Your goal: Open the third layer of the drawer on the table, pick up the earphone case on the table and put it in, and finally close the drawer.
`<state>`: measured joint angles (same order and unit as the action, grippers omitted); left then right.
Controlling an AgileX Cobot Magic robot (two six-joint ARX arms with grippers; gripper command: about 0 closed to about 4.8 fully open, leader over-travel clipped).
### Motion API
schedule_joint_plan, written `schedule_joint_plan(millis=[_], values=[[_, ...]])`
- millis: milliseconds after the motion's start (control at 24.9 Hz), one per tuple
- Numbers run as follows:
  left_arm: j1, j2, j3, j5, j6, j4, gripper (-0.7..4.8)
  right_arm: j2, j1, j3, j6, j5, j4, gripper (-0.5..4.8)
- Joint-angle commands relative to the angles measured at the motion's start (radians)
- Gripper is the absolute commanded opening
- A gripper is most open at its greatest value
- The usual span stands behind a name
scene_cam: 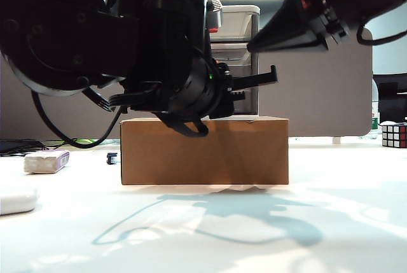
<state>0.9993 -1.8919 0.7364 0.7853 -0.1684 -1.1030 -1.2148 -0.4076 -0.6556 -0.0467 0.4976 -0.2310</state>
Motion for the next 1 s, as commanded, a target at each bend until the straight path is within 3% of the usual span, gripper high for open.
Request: schedule_joint_plan(millis=[40,362,1005], values=[[0.002,0.000,0.006,-0.004,-0.008,-0.006,-0.06,-0.020,0.000,-0.046,0.020,0.000,-0.040,-0.06],[0.037,0.001,0.006,0.025,-0.030,-0.006,-0.06,-0.145,0.000,-0.167,0.026,0.000,-0.034,-0.05],[0.242,0.003,-0.029,0.314,-0.031,-0.006,-0.06,-0.192,0.000,-0.197,0.047,-0.009,-0.035,-0.06]])
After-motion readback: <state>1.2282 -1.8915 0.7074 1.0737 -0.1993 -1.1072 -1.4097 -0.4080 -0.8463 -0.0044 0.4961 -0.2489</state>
